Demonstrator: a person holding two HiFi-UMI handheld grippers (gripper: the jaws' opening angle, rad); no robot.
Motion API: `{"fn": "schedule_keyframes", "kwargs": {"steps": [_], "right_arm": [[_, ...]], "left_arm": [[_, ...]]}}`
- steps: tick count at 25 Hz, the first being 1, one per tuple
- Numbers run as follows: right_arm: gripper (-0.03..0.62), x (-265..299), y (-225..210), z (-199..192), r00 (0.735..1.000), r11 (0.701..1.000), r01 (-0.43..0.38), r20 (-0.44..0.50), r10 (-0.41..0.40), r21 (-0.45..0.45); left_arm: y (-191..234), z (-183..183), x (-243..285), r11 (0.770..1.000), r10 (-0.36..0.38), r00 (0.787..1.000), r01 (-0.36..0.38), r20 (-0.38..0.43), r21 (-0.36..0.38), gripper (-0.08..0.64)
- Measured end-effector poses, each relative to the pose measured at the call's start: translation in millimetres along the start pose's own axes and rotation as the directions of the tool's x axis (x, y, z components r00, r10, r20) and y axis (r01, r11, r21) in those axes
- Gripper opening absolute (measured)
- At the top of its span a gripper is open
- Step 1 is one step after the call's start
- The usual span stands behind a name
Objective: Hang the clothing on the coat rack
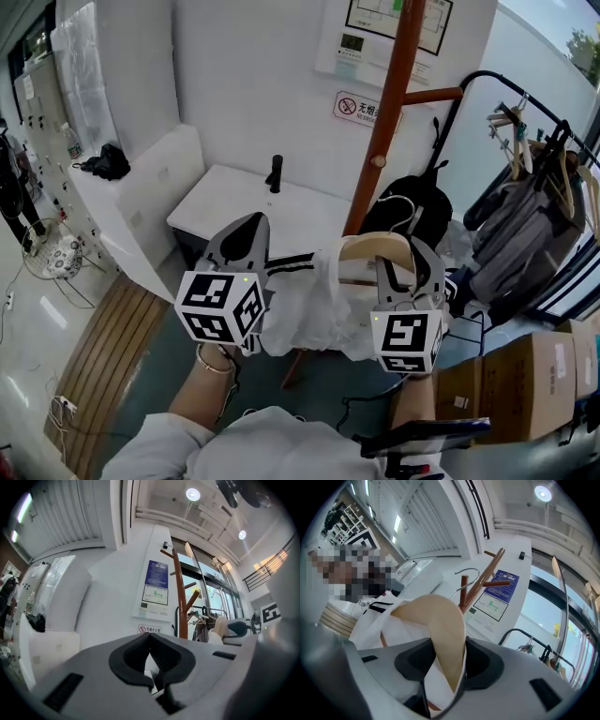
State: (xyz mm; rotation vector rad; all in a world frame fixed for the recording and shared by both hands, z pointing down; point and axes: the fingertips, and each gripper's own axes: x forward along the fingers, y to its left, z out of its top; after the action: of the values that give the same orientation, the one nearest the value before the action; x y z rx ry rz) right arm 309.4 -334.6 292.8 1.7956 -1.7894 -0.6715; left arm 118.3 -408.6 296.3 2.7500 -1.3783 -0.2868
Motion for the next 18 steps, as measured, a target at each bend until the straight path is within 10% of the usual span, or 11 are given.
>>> {"fn": "schedule_keyframes", "kwargs": {"steps": [18], "right_arm": [[0.187,-4,4,28,0.999,1.0,-0.001,-0.048,0.001,0.002]], "left_arm": [[9,36,-23,0.997,-0.037,0.999,0.037,-0.007,0.064,0.008]]}}
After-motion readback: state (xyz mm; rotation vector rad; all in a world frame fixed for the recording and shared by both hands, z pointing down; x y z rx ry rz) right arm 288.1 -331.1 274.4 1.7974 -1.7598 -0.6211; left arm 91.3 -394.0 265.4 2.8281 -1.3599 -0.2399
